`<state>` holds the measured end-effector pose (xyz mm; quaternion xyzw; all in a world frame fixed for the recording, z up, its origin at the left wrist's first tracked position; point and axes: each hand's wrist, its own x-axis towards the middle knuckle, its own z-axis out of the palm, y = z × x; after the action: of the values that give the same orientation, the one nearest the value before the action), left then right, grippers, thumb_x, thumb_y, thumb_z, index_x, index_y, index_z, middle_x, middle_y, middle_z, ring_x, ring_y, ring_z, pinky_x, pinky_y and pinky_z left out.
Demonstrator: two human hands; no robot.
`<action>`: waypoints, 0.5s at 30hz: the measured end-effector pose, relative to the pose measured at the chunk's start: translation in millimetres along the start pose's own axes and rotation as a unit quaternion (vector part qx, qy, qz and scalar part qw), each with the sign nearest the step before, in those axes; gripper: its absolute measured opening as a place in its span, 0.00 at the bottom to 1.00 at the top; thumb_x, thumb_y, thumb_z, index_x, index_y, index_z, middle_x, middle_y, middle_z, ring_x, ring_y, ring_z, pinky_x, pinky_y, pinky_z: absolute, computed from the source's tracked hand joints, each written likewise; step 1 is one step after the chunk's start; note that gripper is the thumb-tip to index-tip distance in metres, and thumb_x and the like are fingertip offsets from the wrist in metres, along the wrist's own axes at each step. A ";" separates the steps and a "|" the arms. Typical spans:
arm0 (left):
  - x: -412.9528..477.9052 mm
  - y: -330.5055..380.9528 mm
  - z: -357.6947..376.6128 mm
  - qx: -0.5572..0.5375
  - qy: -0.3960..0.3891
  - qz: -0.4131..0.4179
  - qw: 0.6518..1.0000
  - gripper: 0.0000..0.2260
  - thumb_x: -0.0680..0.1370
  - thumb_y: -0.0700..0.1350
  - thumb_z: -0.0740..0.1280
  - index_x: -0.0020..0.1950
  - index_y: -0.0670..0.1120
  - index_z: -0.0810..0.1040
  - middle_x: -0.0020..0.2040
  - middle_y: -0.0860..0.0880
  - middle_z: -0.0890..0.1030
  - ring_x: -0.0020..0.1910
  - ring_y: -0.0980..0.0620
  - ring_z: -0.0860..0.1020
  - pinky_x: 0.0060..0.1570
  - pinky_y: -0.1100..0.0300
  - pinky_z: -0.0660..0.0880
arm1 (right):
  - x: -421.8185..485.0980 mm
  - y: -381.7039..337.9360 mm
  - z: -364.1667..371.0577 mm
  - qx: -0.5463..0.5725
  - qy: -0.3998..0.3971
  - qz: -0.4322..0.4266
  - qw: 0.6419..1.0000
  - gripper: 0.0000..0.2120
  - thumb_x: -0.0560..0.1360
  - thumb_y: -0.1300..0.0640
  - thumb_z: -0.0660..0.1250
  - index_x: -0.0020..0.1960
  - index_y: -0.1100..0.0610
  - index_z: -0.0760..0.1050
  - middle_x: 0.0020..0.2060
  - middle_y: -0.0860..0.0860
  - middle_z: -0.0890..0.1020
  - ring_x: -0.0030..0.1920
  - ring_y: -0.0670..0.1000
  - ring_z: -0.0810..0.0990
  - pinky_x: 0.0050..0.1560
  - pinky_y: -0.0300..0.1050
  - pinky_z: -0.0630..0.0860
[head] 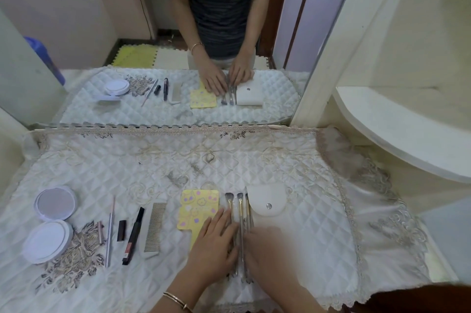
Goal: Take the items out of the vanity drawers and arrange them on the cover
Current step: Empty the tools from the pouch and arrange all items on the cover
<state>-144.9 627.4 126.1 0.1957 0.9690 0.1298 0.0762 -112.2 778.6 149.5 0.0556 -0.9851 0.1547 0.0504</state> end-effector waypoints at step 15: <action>-4.7 1.2 -8.5 -0.001 -0.109 -0.029 0.994 0.26 0.78 0.59 0.38 0.65 0.49 0.66 0.64 0.54 0.77 0.66 0.57 0.63 0.68 0.59 0.44 | 2.4 9.9 2.4 -0.033 -0.038 -0.049 0.997 0.17 0.68 0.44 0.58 0.52 0.44 0.79 0.53 0.39 0.82 0.56 0.48 0.68 0.54 0.51 0.61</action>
<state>-141.9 624.7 134.9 0.1801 0.9600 0.1067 0.1857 -116.1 787.0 144.5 0.1082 -0.9870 0.1167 0.0219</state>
